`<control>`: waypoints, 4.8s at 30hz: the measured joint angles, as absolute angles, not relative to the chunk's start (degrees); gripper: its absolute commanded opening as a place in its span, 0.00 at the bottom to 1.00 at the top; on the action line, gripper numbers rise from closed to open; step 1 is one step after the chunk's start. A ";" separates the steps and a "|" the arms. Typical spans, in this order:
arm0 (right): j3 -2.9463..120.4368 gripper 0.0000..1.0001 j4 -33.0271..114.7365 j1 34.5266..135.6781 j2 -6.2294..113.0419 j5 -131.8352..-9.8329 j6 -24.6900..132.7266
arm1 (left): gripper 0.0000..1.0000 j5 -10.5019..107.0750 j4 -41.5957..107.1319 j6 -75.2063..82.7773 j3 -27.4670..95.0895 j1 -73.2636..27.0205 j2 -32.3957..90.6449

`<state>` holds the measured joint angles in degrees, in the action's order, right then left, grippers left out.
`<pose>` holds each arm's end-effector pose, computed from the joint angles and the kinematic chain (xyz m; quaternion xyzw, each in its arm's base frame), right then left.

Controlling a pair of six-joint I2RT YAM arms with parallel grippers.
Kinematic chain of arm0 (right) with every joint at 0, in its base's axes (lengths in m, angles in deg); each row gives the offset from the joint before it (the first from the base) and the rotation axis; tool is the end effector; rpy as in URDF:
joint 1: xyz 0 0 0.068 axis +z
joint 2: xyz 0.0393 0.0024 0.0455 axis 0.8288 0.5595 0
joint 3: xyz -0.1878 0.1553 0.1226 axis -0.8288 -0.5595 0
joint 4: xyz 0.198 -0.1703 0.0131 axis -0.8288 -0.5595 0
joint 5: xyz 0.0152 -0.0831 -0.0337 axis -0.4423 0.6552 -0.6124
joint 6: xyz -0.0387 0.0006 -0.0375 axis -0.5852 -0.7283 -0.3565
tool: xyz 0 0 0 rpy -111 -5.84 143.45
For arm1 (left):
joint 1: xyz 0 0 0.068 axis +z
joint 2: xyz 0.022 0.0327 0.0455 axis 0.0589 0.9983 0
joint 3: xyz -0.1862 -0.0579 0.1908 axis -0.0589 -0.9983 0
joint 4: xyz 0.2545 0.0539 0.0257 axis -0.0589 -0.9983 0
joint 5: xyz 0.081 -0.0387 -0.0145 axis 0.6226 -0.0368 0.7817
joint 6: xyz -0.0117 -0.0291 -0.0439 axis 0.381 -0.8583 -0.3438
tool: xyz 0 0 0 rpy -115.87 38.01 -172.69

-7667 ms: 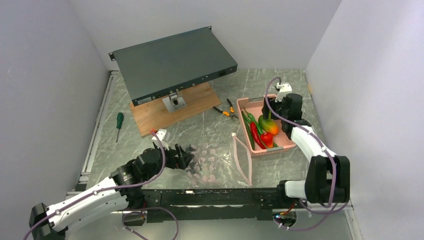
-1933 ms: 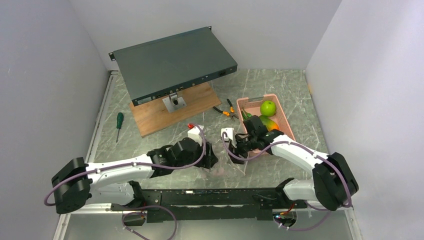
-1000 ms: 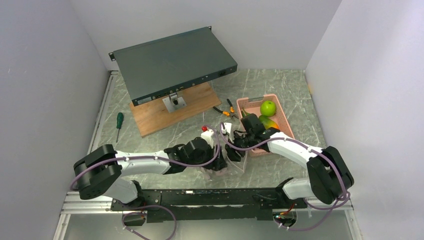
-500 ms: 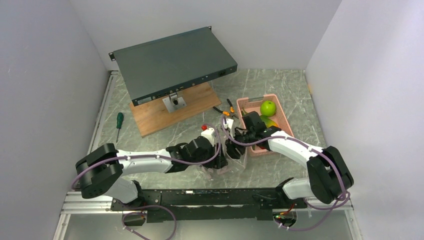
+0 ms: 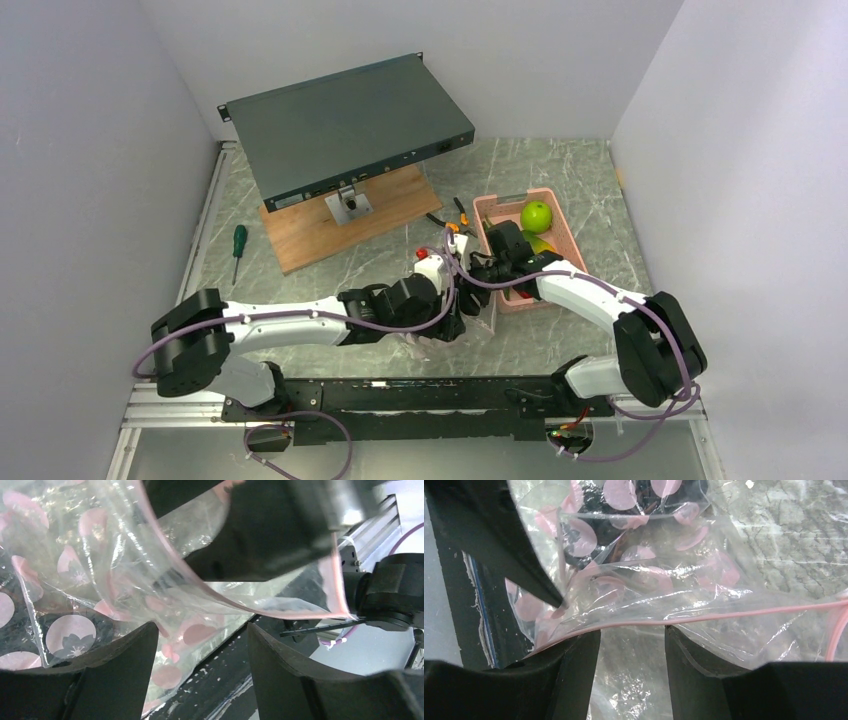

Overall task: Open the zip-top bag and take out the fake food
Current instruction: Adjust the zipper food storage bag at the center of the board.

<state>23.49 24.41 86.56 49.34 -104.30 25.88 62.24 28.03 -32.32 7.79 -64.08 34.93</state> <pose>0.2057 0.1489 0.1915 -0.4878 0.7521 0.3560 0.2640 0.1188 -0.2769 0.2159 0.1323 0.8870 -0.3477 0.2737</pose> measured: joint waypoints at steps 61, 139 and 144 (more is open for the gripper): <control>24.19 0.15 34.05 79.37 63.26 -109.48 50.47 | 0.53 72.80 45.34 -45.63 -27.57 -53.24 11.37; 31.45 0.00 29.09 83.11 66.69 -120.64 42.78 | 0.32 56.73 65.71 -43.81 -26.57 -41.55 28.24; 31.45 0.00 28.70 83.11 66.69 -120.67 42.41 | 0.01 54.59 69.14 -43.31 -26.57 -40.96 28.81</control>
<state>31.45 28.70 83.11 66.69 -120.67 42.41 54.59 69.14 -43.31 -26.57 -40.96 28.81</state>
